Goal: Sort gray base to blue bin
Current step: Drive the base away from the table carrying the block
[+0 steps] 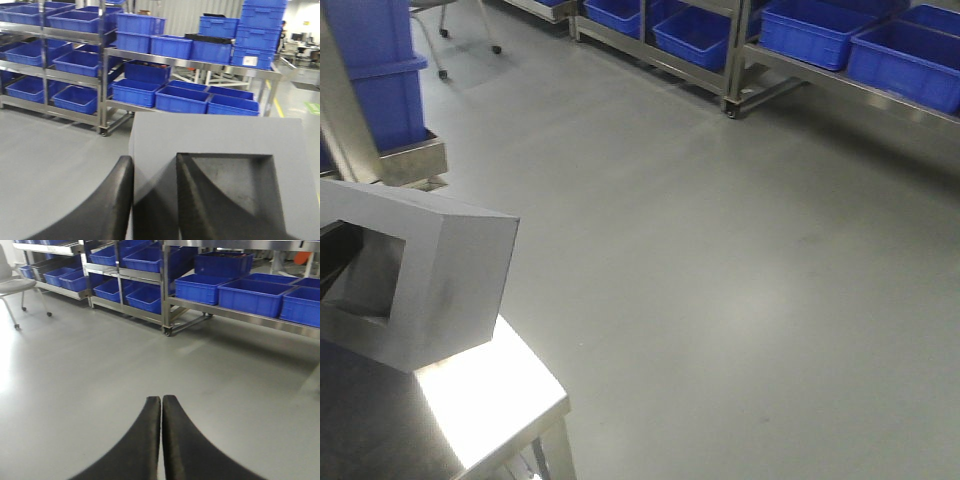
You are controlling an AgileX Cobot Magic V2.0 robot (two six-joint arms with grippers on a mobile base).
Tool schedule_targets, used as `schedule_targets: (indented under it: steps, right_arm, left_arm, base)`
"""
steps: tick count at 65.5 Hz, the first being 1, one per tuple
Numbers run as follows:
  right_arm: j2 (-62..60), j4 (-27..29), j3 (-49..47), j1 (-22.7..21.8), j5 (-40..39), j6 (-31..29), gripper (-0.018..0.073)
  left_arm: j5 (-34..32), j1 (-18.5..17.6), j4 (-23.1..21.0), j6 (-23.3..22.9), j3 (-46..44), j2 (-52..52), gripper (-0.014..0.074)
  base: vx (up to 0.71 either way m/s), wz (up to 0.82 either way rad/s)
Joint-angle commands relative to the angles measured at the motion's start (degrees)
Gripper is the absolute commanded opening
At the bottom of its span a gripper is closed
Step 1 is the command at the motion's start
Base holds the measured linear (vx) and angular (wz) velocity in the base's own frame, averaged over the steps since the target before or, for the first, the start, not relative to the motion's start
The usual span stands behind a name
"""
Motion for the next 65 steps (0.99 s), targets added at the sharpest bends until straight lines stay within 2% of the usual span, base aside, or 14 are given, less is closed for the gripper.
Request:
schedule_targets:
  steps: [1,35,65]
  right_arm:
    - [-0.1,-0.33,-0.19,0.03,-4.27,-0.35,-0.0005]
    - [-0.1,-0.33,-0.19,0.03,-4.27,-0.35,-0.0005]
    - [-0.1,-0.33,-0.19,0.03,-4.27,-0.35,-0.0005]
  left_arm:
    - [-6.05,0.01,-0.66,-0.34,-1.79,-0.17,-0.0008]
    - [-5.14,0.01,-0.66,-0.34,-1.79,-0.17,-0.0008]
    - [-5.08,0.01,-0.66,-0.34,-1.79,-0.17,-0.0008]
  base:
    - [0.01,-0.27]
    - [-0.03,-0.31]
    - [-0.01,-0.5]
